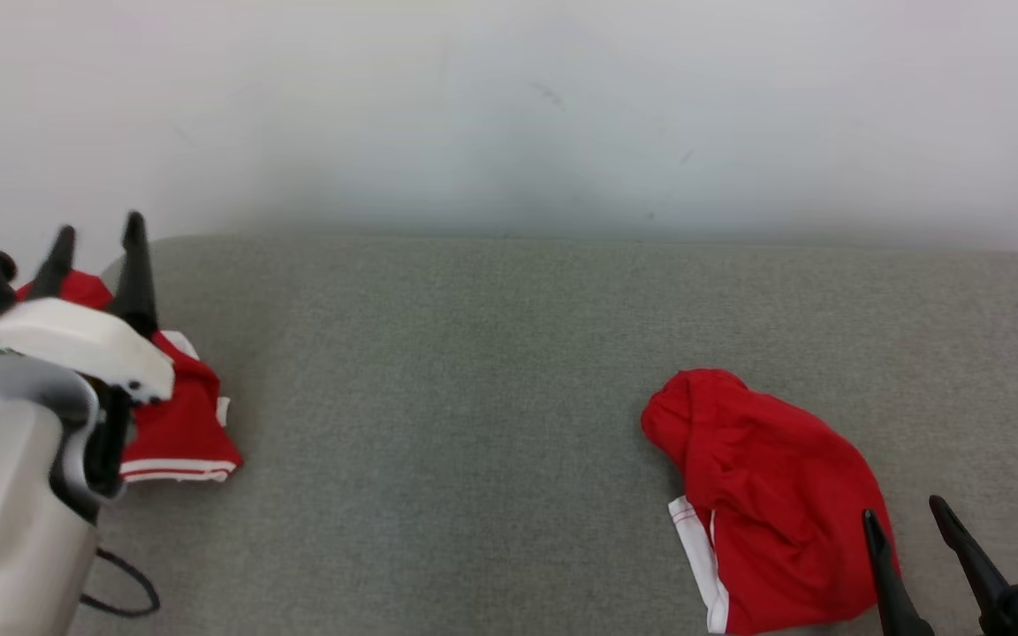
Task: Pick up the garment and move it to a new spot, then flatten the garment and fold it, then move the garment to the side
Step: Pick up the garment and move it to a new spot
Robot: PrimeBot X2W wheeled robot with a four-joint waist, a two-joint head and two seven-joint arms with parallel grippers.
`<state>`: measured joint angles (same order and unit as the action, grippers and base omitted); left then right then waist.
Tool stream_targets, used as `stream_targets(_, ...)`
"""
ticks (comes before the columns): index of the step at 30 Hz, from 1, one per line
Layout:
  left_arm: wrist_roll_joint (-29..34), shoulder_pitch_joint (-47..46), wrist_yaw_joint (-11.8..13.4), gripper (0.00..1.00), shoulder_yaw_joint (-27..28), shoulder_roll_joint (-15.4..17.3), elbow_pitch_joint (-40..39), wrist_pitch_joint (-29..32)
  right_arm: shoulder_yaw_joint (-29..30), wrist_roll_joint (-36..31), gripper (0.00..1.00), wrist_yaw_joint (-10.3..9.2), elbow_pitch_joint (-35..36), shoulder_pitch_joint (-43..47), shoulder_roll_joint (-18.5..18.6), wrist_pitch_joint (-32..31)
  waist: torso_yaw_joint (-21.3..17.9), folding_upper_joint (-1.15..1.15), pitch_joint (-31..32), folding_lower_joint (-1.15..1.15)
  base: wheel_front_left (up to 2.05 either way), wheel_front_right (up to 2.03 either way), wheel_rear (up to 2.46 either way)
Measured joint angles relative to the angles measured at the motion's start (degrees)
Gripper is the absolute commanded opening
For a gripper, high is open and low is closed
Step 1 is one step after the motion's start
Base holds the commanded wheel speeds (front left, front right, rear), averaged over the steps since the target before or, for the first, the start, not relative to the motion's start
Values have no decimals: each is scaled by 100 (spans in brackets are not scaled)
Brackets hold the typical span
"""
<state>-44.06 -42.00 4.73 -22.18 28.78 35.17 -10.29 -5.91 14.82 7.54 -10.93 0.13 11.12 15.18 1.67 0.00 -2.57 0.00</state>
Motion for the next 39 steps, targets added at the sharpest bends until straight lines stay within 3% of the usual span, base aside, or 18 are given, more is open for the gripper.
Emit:
stream_targets(12,164,2084,801,100,-425,73,-2269,110,87,29,100,0,75,141,0,0,-677,0,336,0,0,0,0)
stream_targets(19,380,2980,995,100,-688,-16,-2673,-198,56,29,100,0,3,148,-13,0,-902,0,316,0,0,0,0)
stream_targets(27,757,3827,1195,100,-673,-297,-2789,-453,48,29,100,0,-136,169,-32,0,-785,0,392,0,0,0,0)
stream_targets(33,1379,4347,1172,100,-133,-699,-3033,-478,65,32,100,1,-227,178,-47,0,-631,0,434,0,0,0,0)
stream_targets(39,2040,4741,799,100,414,-1159,-3197,-478,38,63,100,0,-299,199,-60,0,-505,0,454,0,0,0,0)
